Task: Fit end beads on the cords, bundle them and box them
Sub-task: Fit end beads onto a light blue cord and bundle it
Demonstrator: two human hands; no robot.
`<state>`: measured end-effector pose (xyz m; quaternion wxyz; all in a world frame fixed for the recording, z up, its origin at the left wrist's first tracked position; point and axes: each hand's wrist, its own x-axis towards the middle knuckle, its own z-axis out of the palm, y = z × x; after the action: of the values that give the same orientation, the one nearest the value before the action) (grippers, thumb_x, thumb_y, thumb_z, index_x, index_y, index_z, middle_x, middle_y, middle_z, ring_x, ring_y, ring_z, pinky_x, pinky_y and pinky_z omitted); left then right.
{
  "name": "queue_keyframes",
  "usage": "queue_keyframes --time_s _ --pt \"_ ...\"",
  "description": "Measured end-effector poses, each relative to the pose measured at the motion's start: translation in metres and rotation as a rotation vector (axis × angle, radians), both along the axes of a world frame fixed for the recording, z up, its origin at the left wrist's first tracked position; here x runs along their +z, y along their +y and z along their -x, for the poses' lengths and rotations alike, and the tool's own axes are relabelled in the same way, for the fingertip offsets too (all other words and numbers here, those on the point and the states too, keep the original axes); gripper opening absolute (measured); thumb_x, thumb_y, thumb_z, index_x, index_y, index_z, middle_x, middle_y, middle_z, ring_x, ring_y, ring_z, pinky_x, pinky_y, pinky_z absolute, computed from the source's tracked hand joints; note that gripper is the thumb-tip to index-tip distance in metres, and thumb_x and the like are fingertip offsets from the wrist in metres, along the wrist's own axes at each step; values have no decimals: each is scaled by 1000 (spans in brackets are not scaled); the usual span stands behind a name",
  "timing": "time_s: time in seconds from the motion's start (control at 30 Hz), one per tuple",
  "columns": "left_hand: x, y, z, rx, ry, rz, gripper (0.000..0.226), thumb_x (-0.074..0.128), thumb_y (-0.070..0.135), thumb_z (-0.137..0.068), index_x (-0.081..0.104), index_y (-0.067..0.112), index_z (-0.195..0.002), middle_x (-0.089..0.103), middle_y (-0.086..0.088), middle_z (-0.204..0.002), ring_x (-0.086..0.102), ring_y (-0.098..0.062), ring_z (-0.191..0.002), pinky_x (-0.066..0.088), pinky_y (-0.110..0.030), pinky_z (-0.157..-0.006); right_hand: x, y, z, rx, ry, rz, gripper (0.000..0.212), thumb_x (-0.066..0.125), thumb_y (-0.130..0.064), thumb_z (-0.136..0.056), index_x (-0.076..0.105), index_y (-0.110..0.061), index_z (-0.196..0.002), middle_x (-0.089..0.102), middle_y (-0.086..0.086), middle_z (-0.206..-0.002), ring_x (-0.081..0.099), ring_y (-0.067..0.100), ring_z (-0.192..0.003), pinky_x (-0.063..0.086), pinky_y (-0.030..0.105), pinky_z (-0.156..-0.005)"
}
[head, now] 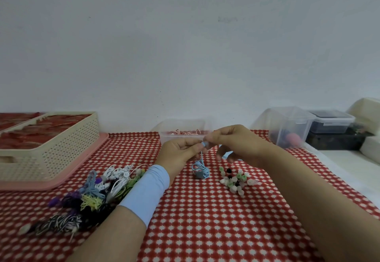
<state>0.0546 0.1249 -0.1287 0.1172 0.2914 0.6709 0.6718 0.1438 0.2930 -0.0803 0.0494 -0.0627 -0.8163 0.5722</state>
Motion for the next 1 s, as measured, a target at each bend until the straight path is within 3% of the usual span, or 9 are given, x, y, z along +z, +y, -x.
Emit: queue_keyframes --time_s 0.13,0.33,0.57,0.67,0.87,1.0 --pt "1 -1 0 -43 -26 -16 7 73 20 -84 79 21 -89 74 5 -75 66 -5 -72 54 -29 -80 -2 5 -1 44 -79 173 20 66 -23 -96 78 -11 -107 77 8 -106 63 14 -66 43 22 -51" --pt "0 -2 -1 -100 -47 15 8 70 14 -87 78 17 -87 75 -1 -80 66 -9 -74 55 -38 -85 -10 4 3 66 -107 249 22 77 -25 -74 81 -14 -92 76 8 -91 61 14 -60 40 20 -42" --pt "4 -3 0 -151 -108 -21 18 72 21 -81 77 10 -95 73 -4 -80 61 -15 -75 58 -41 -82 -8 6 3 103 -81 254 20 77 -27 -74 81 -16 -90 76 8 -92 62 15 -62 40 20 -42" --pt "4 -3 -1 -142 -70 16 9 67 11 -89 76 11 -92 73 -1 -78 62 -11 -73 54 -25 -71 -10 8 3 102 -78 221 29 78 -27 -74 81 -10 -98 76 11 -95 62 15 -62 41 20 -43" --pt "6 -7 4 -137 -42 59 9 70 13 -87 78 13 -92 75 -3 -81 63 -11 -72 53 -28 -74 -7 6 4 69 -62 112 24 78 -27 -81 81 -12 -99 77 9 -96 62 13 -61 41 22 -49" --pt "12 -11 7 -146 71 226 6 75 14 -85 78 16 -90 77 -2 -85 69 -14 -78 55 -24 -77 1 16 -1 77 -86 -156 20 76 -30 -87 80 -13 -97 78 0 -88 64 12 -61 45 22 -51"
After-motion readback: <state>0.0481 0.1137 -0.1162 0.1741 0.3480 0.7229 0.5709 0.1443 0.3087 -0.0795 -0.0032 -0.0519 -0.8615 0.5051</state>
